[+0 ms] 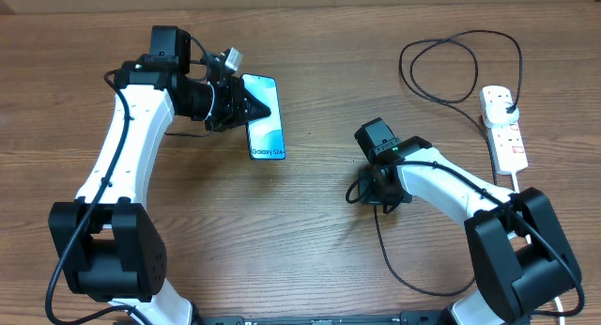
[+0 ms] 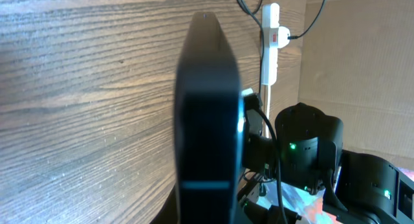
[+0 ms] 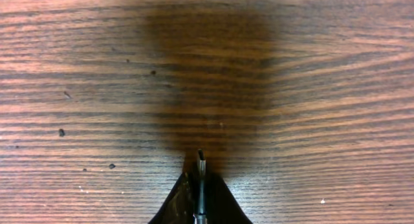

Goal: Plug charger to phone and switch on socket

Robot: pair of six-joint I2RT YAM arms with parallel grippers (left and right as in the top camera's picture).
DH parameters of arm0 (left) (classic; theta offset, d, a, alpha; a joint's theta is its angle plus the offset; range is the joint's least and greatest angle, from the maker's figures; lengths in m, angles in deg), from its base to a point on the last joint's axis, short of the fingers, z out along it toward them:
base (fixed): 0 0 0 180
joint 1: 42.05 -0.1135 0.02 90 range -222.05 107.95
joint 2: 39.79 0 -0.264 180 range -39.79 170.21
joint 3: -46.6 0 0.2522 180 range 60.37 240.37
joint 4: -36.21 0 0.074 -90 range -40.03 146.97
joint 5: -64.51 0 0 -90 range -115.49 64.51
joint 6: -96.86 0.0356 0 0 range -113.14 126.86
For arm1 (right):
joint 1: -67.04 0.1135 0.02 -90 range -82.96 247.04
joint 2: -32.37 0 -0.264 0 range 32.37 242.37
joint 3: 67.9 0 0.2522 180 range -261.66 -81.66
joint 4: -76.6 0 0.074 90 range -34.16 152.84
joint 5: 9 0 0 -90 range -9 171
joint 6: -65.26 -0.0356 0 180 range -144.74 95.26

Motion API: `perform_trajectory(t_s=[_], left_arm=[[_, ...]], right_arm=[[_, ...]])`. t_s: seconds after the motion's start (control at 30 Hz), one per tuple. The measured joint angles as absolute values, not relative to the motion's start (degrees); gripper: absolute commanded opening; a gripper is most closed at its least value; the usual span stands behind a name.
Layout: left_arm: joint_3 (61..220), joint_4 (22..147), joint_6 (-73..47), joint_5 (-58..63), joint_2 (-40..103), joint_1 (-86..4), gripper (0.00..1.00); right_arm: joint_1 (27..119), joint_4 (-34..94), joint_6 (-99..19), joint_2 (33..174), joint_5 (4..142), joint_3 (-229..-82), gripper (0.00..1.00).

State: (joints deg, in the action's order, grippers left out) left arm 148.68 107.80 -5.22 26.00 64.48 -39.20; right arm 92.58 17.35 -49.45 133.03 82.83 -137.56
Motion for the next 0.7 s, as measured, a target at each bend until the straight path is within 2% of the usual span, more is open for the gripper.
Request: perform_trajectory(t_s=[0.23,0.4,0.53,0.7], left_arm=[[148.7,108.7,-5.2,25.3,64.5,-39.2,0.04],[148.7,108.6,-5.2,25.2,64.5,-39.2,0.04],[148.7,108.6,-5.2,25.2,64.5,-39.2,0.04],[148.7,108.7,-5.2,25.2,64.5,-39.2,0.04]], right_arm=[[92.3,16.4,-51.3,133.1,83.4,-137.6,0.40],[92.1,15.8,-51.6,133.1,83.8,-137.7,0.54],[92.1,15.7,-51.7,133.1,83.0,-137.7,0.58],[92.2,14.7,-51.7,133.2,82.7,-137.8,0.58]])
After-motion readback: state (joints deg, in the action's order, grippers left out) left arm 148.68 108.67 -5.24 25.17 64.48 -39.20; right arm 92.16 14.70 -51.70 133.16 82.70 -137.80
